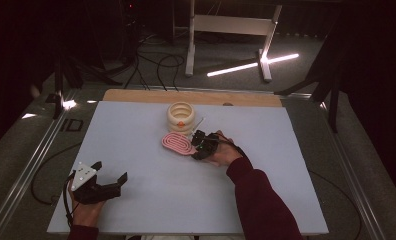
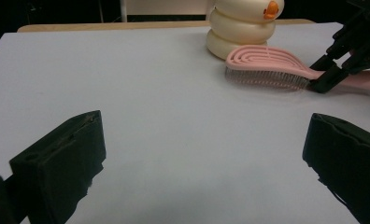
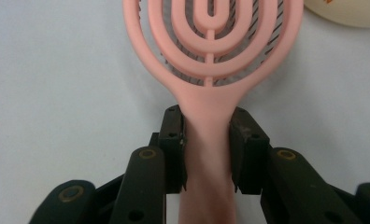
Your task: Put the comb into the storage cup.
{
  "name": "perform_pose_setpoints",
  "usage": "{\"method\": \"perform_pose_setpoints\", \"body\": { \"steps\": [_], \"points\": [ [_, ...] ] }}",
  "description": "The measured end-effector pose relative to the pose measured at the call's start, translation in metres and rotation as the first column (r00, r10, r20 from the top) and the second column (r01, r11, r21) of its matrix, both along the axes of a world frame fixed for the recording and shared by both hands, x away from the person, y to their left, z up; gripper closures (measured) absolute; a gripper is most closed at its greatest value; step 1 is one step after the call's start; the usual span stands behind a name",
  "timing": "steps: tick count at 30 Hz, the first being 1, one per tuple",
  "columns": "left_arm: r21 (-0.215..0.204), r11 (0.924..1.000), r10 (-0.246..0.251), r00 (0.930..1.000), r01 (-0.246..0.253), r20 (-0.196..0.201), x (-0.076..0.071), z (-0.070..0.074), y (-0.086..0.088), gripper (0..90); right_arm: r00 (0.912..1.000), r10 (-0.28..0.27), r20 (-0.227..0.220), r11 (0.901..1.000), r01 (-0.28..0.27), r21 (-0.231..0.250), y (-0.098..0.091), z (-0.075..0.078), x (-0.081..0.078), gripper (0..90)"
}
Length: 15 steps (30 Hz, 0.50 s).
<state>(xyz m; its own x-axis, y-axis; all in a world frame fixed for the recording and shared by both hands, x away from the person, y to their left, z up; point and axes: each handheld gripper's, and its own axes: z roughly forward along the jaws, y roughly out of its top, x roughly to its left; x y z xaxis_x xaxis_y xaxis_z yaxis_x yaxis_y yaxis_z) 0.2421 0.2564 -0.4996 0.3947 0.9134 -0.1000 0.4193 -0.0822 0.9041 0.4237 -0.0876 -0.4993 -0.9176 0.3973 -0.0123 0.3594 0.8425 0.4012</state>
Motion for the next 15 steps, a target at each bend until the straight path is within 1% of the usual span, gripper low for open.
{"method": "perform_pose_setpoints", "body": {
  "steps": [2,4,7,9,10,11,14,15],
  "points": [
    [0.001,1.0000,-0.001,1.0000,0.001,0.000,0.000,0.000,0.000,0.0,1.0000,0.001,-0.004,1.0000,-0.001,0.005,-0.002,0.000,-0.001,69.9],
    [0.001,1.0000,-0.001,1.0000,0.001,-0.001,0.000,0.000,0.000,0.0,0.9999,-0.014,-0.008,0.9998,0.014,0.012,-0.003,0.000,-0.003,70.0],
    [0.000,1.0000,-0.001,1.0000,0.001,-0.002,0.000,0.000,-0.001,0.0,1.0000,0.002,-0.006,0.9998,-0.002,0.019,-0.006,-0.001,-0.005,70.0],
    [0.000,1.0000,-0.002,1.0000,0.002,-0.002,0.000,0.000,-0.001,0.0,0.9999,-0.010,-0.008,0.9994,0.010,0.032,-0.007,-0.001,-0.007,70.0],
    [0.001,1.0000,-0.003,1.0000,0.003,-0.002,0.000,0.000,-0.001,0.0,1.0000,-0.001,-0.005,0.9995,0.001,0.032,-0.008,-0.001,-0.007,70.0],
    [0.001,1.0000,-0.004,1.0000,0.004,-0.003,0.000,0.000,-0.001,0.0,1.0000,-0.007,-0.004,0.9993,0.007,0.036,-0.008,0.000,-0.008,70.0],
    [0.002,1.0000,-0.010,0.9999,0.010,-0.008,0.000,-0.001,-0.002,0.0,0.9993,-0.031,-0.022,0.9973,0.032,0.066,-0.010,0.002,-0.012,70.1],
    [0.002,0.9999,-0.012,0.9999,0.012,-0.008,0.001,-0.001,-0.002,0.0,0.9993,-0.028,-0.025,0.9968,0.030,0.075,-0.011,0.003,-0.012,70.1]
  ]
}}
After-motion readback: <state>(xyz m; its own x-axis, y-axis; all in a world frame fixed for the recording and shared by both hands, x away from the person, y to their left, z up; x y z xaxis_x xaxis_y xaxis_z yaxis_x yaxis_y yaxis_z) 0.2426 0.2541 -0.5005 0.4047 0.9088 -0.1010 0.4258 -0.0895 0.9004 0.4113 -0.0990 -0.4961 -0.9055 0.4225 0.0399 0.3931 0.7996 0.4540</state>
